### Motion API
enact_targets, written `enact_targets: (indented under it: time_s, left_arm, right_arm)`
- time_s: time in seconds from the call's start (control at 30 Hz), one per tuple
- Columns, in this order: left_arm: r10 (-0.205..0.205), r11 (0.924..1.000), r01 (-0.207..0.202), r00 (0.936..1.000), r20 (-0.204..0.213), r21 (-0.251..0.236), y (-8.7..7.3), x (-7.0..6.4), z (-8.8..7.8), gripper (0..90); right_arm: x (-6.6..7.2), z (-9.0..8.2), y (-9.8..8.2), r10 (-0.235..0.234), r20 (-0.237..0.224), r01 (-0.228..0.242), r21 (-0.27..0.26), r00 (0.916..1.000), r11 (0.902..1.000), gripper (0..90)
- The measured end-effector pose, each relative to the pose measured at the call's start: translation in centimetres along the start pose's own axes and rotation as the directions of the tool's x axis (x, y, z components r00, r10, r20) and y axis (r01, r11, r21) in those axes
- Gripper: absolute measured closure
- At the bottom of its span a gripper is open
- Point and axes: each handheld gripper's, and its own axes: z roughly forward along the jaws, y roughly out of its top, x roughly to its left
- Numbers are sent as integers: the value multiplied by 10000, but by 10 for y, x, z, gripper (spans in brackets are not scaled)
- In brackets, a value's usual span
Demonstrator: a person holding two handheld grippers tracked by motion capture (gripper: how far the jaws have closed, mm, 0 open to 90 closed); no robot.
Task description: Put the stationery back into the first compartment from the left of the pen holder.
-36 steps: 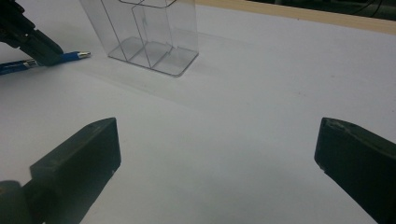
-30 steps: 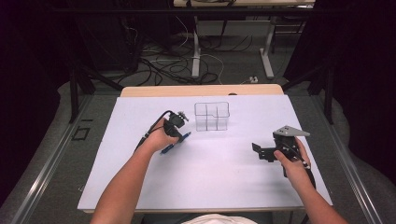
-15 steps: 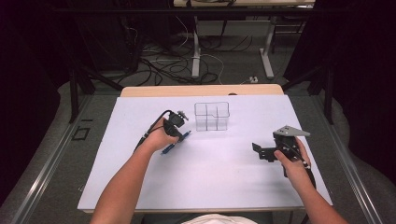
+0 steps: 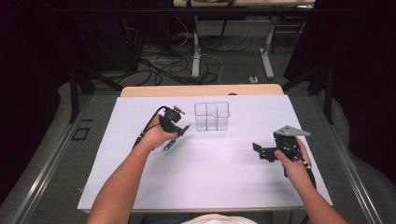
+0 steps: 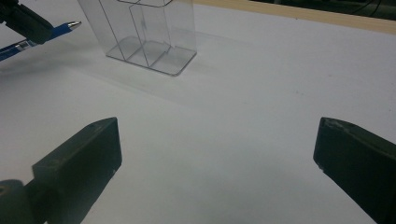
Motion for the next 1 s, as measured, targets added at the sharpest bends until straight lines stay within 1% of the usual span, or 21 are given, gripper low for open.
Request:
enact_targets:
  time_s: [0.13,0.27,0.3,0.4,0.5,0.53,0.67,0.7,0.73,0.83,0.87,0.9,0.93,0.97,1.0]
  left_arm:
    - [-93,9993,90,9999,-87,-364,0,1,-6,795]
    - [-135,9966,130,9999,-64,-818,0,2,-13,795]
    - [-200,9959,197,9998,-30,-881,0,3,-15,796]
    - [-222,9921,203,9997,-137,-1235,0,5,-19,795]
    - [-321,9862,297,9994,-117,-1628,-1,6,-24,795]
    - [-438,9825,418,9990,-72,-1814,-1,7,-25,795]
    - [-612,9695,593,9981,-5,-2377,0,8,-33,796]
    - [-629,9651,604,9980,-17,-2548,0,9,-35,795]
    - [-641,9636,617,9979,-6,-2600,0,9,-37,795]
    - [-821,9477,775,9966,-17,-3095,1,9,-41,796]
    - [-790,9441,726,9968,-70,-3215,1,10,-43,796]
    - [-874,9397,805,9962,-59,-3324,1,10,-44,796]
    - [-880,9353,802,9961,-70,-3446,1,10,-45,796]
    - [-910,9315,815,9958,-104,-3545,1,10,-46,796]
    - [-929,9247,837,9957,-70,-3715,2,11,-47,795]
  right_arm:
    - [0,0,0,-8,18,8,5,10000,10000,6]
    - [0,0,0,-24,-6,24,-24,10000,10000,6]
    - [0,0,0,-29,-4,29,-24,10000,10000,6]
    - [0,1,0,-12,-9,12,-11,10000,10000,7]
    - [0,1,0,5,-28,-5,2,10000,10000,7]
    - [1,1,0,3,-28,-3,4,10000,10000,8]
    - [1,0,-1,-9,-6,9,79,10000,10000,9]
    - [1,0,-1,-11,-5,11,73,10000,10000,9]
    - [1,1,-1,-7,-34,8,49,10000,10000,9]
    - [0,0,-1,-7,13,6,68,10000,10000,10]
    - [0,1,-1,-9,17,8,71,10000,10000,10]
    - [0,1,-1,-73,-6,73,86,10000,9999,11]
    - [0,1,-1,-75,-8,75,90,10000,9999,11]
    - [1,1,-1,20,9,-20,72,10000,10000,11]
    - [0,2,-1,24,-47,-24,48,10000,10000,11]
